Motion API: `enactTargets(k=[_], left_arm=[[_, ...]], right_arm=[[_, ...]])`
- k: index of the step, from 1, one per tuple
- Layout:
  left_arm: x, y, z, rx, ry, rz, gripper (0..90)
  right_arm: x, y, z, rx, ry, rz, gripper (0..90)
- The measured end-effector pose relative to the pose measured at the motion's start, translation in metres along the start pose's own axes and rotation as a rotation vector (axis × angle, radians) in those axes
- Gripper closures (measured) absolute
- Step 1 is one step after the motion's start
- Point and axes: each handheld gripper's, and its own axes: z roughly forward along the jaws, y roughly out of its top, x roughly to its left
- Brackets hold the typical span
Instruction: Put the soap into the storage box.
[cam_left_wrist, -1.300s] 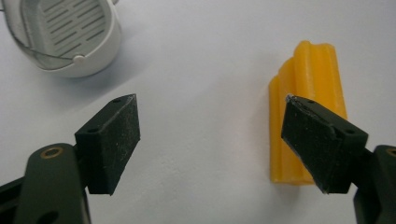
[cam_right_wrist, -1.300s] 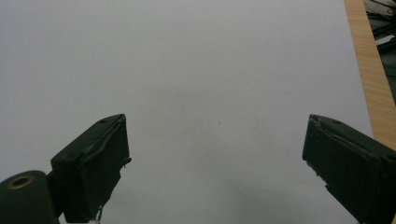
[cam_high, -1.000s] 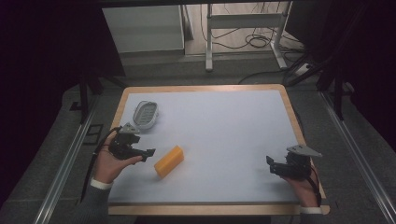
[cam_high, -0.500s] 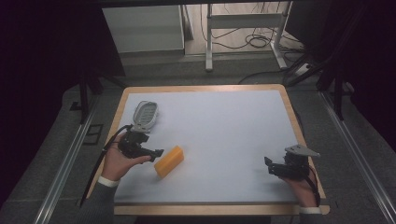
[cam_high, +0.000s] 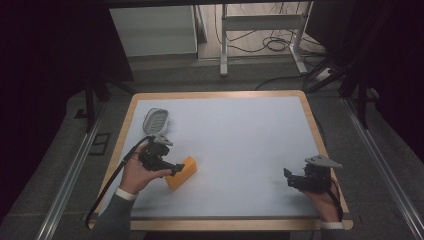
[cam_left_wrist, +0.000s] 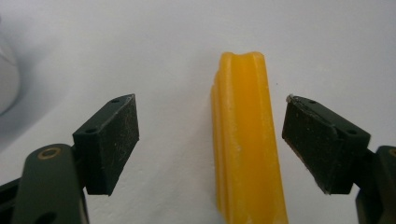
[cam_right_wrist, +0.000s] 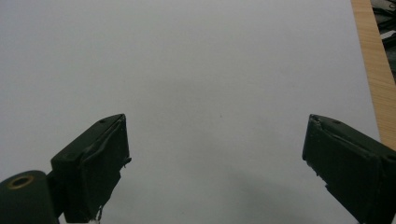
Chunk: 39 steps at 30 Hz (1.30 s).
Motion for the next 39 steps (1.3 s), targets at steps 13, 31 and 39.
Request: enactTargets(k=[13,31,39], left_arm=[[-0.01,0.001,0.027,0.08,0.0,-0.005,24.9],[-0.019,-0.006,0.047,0.134,0.015,-0.031,44.4],[-0.021,-0.008,0.051,0.135,0.007,-0.009,60.3]], right_arm=[[0.001,-0.001,0.001,0.004,-0.008,-0.005,7.2],[0.002,-0.001,0.003,0.016,-0.008,0.001,7.2],[0.004,-0.001,0.002,0.017,-0.008,-0.005,7.2]])
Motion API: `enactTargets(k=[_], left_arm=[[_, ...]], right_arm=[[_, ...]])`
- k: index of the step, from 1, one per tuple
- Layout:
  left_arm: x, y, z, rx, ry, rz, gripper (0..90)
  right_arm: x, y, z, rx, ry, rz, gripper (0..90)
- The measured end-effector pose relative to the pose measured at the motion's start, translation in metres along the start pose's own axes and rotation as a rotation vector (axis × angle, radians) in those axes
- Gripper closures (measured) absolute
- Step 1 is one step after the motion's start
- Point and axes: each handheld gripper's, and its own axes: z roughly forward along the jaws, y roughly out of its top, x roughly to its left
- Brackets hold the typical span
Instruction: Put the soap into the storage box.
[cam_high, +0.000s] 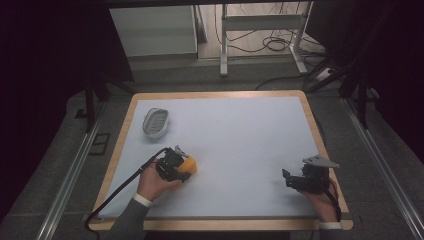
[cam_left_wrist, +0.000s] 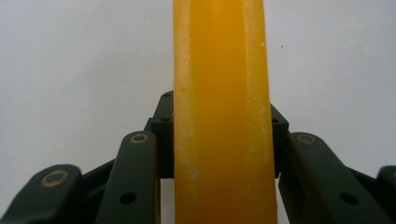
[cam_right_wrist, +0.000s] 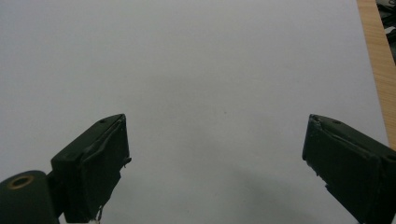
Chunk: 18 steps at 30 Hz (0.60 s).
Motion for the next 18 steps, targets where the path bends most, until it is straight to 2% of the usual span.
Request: enactTargets(k=[8,12,18], left_arm=[[0.003,0.0,-0.002,0.003,-0.025,0.009,60.8],[0.007,0.0,-0.009,-0.021,-0.05,0.005,60.9],[0.016,0.0,-0.022,-0.051,-0.043,-0.014,60.9]], right_arm=[[-0.001,0.0,-0.001,-0.002,-0.003,0.0,7.4],[-0.001,0.0,-0.002,-0.006,-0.003,0.001,7.5],[-0.002,0.0,-0.002,-0.007,-0.003,0.0,7.4]])
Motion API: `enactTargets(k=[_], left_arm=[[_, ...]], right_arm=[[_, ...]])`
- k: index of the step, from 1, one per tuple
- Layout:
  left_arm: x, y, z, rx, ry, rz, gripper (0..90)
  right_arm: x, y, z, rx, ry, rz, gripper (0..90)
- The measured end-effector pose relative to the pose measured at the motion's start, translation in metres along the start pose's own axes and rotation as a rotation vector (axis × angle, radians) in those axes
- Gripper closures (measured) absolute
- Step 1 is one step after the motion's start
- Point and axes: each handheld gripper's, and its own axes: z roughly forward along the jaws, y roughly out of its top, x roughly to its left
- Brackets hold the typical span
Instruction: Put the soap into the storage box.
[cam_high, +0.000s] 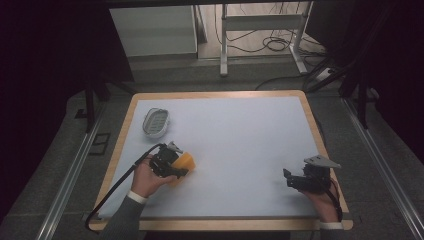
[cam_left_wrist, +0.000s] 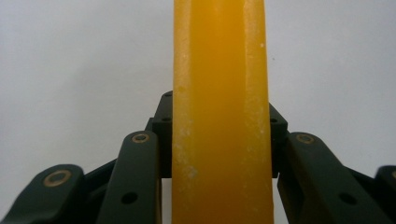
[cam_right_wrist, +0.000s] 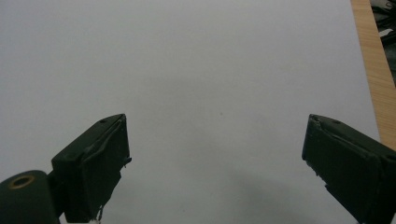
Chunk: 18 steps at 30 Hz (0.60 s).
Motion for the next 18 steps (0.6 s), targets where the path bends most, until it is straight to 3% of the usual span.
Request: enactTargets(k=[5,18], left_arm=[[0.01,0.001,-0.015,-0.045,-0.01,-0.026,60.9],[0.034,0.002,-0.032,-0.079,-0.003,-0.073,60.9]], right_arm=[[-0.003,0.0,-0.002,-0.005,-0.008,0.009,7.4],[-0.003,-0.001,0.0,0.002,-0.01,0.004,7.4]])
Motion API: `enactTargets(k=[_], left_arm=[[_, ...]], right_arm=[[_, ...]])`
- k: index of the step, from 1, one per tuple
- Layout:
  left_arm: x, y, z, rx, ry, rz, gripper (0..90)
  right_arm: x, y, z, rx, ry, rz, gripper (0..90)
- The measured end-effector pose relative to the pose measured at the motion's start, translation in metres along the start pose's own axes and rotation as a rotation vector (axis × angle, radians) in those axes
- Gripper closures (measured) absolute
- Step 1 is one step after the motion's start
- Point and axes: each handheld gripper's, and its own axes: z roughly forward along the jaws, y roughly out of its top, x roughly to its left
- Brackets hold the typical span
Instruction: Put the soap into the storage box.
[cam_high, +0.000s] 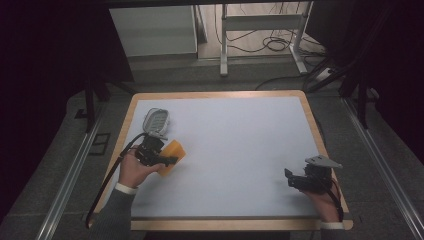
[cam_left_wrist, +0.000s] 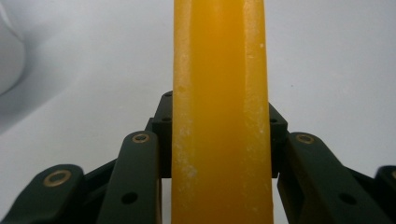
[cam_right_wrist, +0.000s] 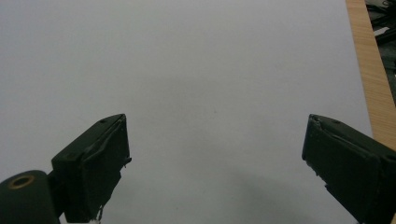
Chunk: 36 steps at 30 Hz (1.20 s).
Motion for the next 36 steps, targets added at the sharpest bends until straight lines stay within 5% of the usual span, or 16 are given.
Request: enactTargets(k=[36], left_arm=[[0.045,0.011,-0.031,-0.028,0.048,-0.064,61.0]], right_arm=[[-0.001,-0.001,0.0,0.007,-0.014,-0.001,7.6]])
